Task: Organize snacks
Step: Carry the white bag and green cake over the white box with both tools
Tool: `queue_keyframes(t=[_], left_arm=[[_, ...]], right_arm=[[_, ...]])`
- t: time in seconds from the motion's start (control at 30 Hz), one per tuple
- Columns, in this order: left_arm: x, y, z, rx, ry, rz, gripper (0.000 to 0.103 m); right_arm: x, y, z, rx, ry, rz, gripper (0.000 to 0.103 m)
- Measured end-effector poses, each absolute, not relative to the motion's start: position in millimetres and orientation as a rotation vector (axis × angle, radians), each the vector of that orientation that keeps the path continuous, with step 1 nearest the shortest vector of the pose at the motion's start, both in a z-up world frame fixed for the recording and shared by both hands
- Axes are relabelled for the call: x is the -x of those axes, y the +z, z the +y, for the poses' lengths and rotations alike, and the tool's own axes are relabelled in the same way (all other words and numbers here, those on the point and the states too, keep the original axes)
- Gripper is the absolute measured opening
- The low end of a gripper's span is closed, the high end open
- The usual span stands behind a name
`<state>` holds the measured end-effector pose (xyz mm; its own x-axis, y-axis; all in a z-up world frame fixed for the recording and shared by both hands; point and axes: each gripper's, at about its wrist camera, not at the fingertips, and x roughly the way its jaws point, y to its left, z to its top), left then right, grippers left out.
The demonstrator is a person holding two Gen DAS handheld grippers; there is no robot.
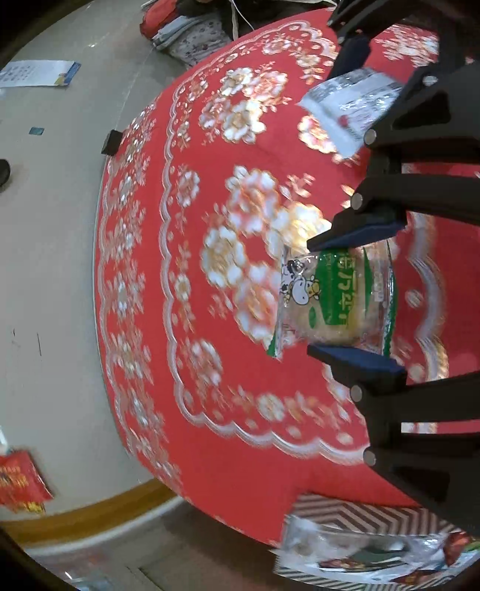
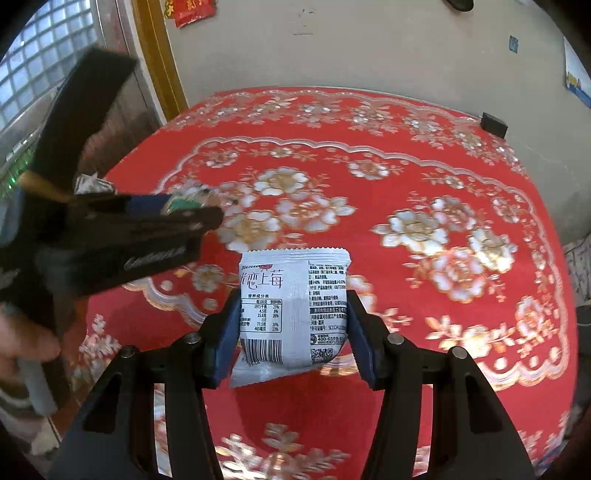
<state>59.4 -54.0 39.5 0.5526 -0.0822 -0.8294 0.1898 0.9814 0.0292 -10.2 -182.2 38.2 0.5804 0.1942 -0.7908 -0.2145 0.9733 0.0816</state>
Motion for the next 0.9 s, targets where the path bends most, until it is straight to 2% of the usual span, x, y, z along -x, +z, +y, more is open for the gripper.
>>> queue_keyframes(t=[0.9], left_arm=[[17,61,93,-0.007,0.079,0.854,0.051]], right_arm=[[21,41,-41,0.072,0.454,0.888,0.053]])
